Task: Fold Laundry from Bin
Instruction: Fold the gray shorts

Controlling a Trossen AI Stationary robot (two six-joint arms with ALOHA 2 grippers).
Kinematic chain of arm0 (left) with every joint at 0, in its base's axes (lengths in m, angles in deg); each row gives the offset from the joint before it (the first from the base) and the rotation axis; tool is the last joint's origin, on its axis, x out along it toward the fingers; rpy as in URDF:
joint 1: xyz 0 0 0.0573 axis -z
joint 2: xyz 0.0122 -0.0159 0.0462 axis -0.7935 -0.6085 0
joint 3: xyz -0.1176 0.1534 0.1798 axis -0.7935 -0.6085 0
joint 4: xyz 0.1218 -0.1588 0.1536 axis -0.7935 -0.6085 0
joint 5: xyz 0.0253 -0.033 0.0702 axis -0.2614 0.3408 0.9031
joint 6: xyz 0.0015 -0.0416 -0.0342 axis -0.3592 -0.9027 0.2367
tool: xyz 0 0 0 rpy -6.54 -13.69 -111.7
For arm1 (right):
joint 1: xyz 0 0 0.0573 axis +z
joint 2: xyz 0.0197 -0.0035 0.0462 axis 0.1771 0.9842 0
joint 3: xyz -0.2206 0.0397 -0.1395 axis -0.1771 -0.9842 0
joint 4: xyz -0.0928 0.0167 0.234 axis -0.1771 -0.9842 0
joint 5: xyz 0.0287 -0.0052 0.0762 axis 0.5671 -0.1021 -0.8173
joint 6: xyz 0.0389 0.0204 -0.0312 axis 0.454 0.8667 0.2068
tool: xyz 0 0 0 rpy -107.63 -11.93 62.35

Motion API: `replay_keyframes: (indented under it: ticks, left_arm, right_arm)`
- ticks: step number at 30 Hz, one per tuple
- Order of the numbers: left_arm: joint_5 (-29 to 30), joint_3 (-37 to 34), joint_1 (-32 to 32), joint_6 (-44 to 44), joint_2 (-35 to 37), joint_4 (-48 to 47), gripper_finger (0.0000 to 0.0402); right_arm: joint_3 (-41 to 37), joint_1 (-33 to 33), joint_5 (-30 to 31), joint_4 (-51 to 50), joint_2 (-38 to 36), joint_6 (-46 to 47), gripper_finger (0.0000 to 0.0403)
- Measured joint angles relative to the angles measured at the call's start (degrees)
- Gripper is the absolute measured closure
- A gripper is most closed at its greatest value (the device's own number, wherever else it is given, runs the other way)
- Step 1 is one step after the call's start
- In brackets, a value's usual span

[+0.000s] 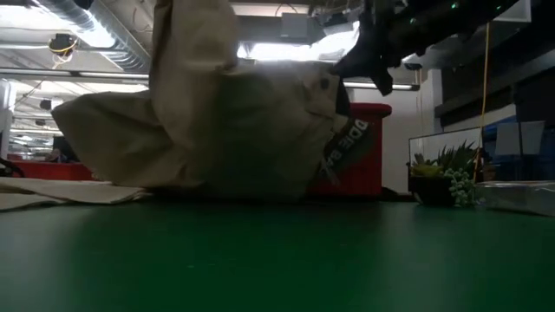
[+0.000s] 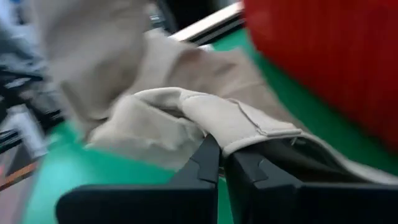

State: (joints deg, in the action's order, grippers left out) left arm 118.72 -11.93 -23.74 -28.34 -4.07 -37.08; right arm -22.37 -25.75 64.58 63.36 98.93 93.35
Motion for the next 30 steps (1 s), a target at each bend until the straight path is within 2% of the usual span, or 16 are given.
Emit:
replay_keyframes:
  ticks: [14,21,26,30]
  left_arm:
    - [-1.28,0.00,-7.90,-1.43,-4.77,-7.66,0.0401]
    - [-3.68,0.00,-7.44,-3.12,-2.92,-7.48,0.0401]
    - [-3.67,0.00,-7.39,-3.29,-0.48,-7.43,0.0401]
    - [-3.37,0.00,-7.39,-3.31,0.76,-7.39,0.0401]
  right_arm:
    - [0.00,-2.05,8.64,-0.24,11.48,-3.31,0.0382]
    - [1.09,-1.98,0.67,-1.30,8.80,-3.01,0.0385]
    - [4.53,-1.96,1.13,-1.69,4.30,-3.04,0.0397]
    - [6.42,-1.96,-0.65,-2.56,2.54,-2.97,0.0389]
